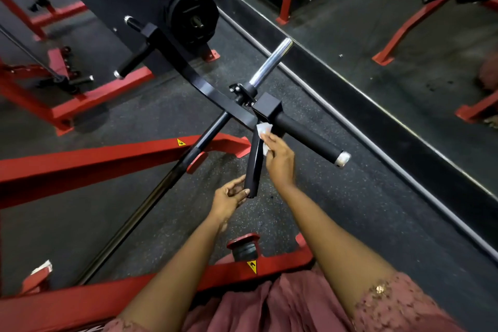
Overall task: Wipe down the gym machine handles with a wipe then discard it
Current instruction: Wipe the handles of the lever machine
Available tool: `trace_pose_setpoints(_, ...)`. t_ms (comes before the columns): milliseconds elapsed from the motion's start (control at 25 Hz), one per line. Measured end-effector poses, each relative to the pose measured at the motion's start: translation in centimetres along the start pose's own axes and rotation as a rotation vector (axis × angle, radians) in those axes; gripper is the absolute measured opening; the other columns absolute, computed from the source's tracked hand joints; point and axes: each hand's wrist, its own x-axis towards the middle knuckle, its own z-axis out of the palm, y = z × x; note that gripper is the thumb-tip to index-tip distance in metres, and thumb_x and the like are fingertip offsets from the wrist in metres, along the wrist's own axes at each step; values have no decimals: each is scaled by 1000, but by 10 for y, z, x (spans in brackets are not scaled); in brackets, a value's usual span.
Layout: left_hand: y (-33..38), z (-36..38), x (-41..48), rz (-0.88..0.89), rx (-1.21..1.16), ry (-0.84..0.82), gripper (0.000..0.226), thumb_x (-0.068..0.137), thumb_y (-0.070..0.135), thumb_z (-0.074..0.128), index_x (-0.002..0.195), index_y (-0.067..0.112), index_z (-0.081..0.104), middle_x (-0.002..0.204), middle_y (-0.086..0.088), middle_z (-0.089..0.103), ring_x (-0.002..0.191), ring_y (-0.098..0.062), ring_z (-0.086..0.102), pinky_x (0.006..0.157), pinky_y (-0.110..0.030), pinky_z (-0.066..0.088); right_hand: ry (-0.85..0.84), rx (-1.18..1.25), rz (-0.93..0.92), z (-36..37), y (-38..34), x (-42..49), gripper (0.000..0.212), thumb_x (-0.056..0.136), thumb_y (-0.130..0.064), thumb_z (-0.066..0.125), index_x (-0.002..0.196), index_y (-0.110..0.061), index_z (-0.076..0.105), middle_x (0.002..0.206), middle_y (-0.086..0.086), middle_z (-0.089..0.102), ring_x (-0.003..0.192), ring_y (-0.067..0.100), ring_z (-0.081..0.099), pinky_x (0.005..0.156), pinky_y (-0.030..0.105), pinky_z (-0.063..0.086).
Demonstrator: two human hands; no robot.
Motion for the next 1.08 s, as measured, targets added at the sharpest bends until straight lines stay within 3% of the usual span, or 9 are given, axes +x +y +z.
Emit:
trace_pose_setpoints(280,-4,-3,7,21,14,-34,42,86,-6,57,124,10,55,89,-1,66,82,-8,62,71,-13,52,97,92,59,29,30,-101,47,72,21,49,111,-1,64,116,14,64,109,11,52,94,-6,26)
trace_pose_setpoints(400,-4,-4,8,19,27,-38,42,86,-6,58,124,12,55,83,0,63,82,-9,60,78,-20,50,127,219,237,25,32,-90,42,78,15,50,111,-5,65,113,11,66,100,16,63,91,14,44)
trace_pose_setpoints(480,-4,-4,9,16,42,-32,42,86,-5,58,125,13,55,80,0,60,83,-10,58,81,-22,49,171,315,348,19,23,-51,42,82,10,48,117,-9,62,115,10,65,86,15,60,79,24,48)
trace_pose_setpoints(680,-4,-3,9,18,57,-17,43,87,-4,57,124,17,55,86,4,64,84,-6,59,77,-17,50,58,422,373,13,5,3,43,88,10,40,123,-10,57,129,3,56,114,13,53,81,1,36)
trace_pose_setpoints(880,-10,-4,13,38,54,-33,43,87,-5,57,127,11,54,52,20,57,73,-3,55,72,-15,49,90,382,397,31,25,-36,46,85,11,44,119,-16,60,126,3,58,112,14,55,95,20,40)
trace_pose_setpoints(1080,-10,-4,12,51,24,-49,42,86,-7,56,125,10,55,66,8,56,77,-6,57,71,-14,50,107,395,487,42,32,-74,45,86,10,44,119,-16,60,121,4,61,79,6,56,74,24,43)
